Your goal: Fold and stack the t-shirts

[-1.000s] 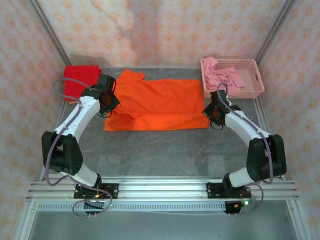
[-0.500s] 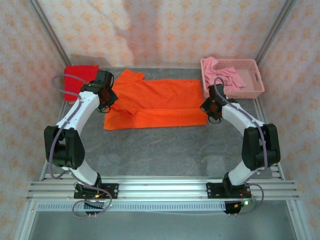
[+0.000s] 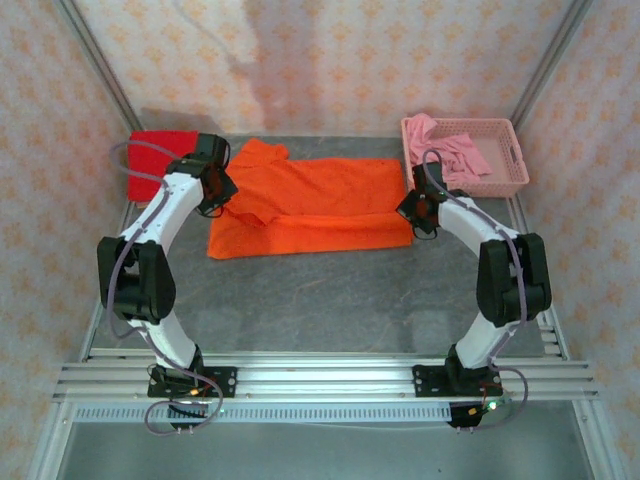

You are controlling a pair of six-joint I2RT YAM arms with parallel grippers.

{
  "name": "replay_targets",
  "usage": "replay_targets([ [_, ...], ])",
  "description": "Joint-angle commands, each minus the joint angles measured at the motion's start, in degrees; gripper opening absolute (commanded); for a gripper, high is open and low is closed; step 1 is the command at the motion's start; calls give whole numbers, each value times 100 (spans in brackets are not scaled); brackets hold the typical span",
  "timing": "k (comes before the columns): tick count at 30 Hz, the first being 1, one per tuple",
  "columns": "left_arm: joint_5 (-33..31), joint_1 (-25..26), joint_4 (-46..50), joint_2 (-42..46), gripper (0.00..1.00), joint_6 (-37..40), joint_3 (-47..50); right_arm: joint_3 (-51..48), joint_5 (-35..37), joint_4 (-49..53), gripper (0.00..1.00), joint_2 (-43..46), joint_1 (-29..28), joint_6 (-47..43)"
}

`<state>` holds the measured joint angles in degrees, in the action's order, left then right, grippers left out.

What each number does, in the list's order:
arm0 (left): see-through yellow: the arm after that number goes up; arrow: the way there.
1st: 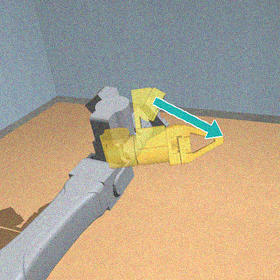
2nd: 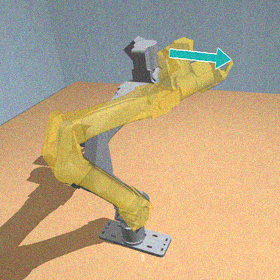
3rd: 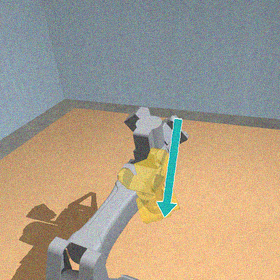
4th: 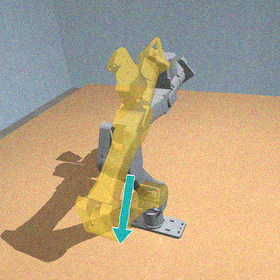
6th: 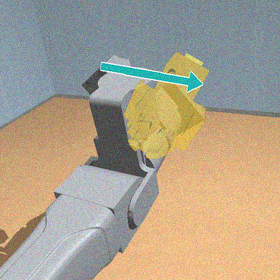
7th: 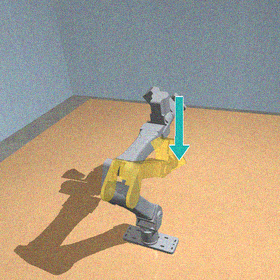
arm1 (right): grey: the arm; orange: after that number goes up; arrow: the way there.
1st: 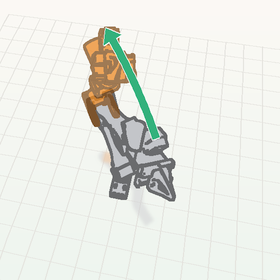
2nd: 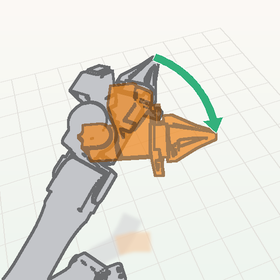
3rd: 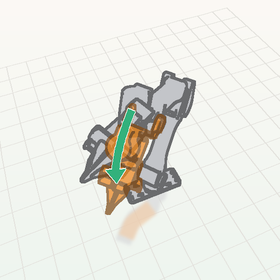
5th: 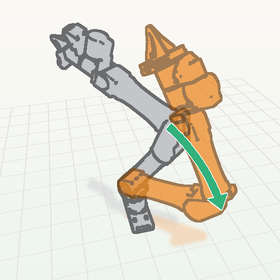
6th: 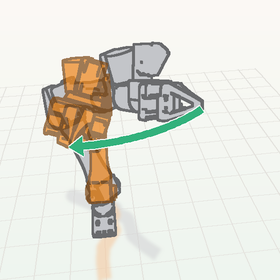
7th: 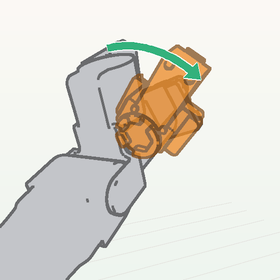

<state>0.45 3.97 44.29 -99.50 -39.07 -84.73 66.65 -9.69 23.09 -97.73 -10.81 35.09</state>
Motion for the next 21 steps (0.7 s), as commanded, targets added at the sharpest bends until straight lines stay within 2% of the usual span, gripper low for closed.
replay_targets([
  [1, -247, -63, -38, -134, 0, 84, -232, 198, 38, 2, 0, -149, 35, -116],
  [21, -292, -67, -76, -1137, 0, 241, -971, 410, 16, -15, 0, -535, 97, -125],
])
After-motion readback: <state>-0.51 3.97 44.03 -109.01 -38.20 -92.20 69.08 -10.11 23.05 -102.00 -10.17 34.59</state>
